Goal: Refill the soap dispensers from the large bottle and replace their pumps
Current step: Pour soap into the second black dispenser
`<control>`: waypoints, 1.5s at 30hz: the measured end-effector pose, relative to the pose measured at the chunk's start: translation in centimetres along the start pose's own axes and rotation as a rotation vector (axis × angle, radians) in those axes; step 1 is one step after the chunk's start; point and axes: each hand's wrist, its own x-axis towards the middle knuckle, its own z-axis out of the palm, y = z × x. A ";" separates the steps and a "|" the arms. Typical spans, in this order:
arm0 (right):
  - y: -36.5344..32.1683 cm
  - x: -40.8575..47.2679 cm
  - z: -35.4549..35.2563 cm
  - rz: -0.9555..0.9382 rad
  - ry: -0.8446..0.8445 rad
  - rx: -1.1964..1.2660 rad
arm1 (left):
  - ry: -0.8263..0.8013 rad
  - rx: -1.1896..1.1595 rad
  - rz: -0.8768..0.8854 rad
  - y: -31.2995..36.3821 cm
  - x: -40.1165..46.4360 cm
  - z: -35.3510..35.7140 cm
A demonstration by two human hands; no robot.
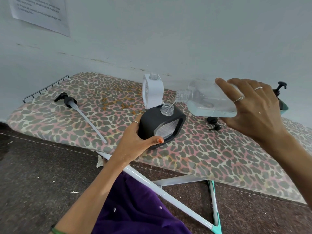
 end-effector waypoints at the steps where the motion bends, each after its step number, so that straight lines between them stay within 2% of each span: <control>1: 0.0 0.0 0.0 0.000 -0.002 -0.001 | -0.001 -0.002 -0.001 0.0 0.0 0.0; 45: -0.2 0.3 -0.2 -0.008 0.013 -0.013 | -0.014 0.008 -0.003 -0.3 0.1 0.0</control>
